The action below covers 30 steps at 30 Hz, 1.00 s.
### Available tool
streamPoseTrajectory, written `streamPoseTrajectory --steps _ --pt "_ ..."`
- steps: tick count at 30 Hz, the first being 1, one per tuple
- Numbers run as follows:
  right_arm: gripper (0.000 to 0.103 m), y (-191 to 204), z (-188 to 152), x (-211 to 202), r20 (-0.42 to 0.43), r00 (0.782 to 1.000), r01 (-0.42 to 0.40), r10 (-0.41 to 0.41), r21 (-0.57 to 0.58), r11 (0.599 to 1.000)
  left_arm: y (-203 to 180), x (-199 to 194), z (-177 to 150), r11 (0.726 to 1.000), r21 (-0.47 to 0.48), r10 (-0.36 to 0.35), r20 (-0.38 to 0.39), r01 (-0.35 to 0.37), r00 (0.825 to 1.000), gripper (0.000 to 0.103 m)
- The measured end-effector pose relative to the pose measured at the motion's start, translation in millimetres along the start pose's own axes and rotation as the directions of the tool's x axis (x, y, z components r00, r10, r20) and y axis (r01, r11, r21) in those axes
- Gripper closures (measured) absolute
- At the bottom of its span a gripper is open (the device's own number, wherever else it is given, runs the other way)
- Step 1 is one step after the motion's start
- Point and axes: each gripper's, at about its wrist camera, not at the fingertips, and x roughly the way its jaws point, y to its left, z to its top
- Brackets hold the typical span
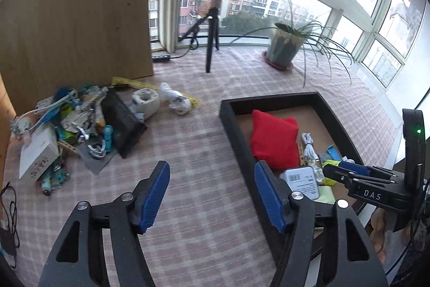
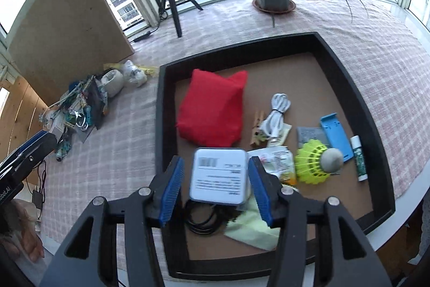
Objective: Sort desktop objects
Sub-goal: 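Move both open grippers back over the remaining pile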
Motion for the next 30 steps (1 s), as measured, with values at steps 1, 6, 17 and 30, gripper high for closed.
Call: streamPoseTrajectory --steps 1,6,17,30 --pt "0.053 13.9 -1.6 1.3 0.006 1.0 0.0 0.0 -0.013 1.0 10.6 -4.1 -2.5 1.0 -0.009 0.009 0.003 -0.009 1.0 0.039" --pt "0.053 82.1 -14.1 14.5 -0.006 1.0 -0.03 0.029 -0.058 0.998 69.1 -22.9 -19.5 0.996 -0.058 0.069 0.005 -0.068 0.998 0.035" --pt "0.053 203.0 -46.6 33.2 -0.036 0.998 -0.059 0.053 -0.194 0.979 166.6 -39.2 -53.3 0.973 -0.16 0.162 -0.039 -0.166 0.986 0.027" --pt "0.053 255.6 -62.6 49.8 -0.041 0.998 -0.064 0.056 -0.222 0.973 210.3 -47.4 -75.1 0.965 -0.17 0.19 -0.061 -0.197 0.98 0.027"
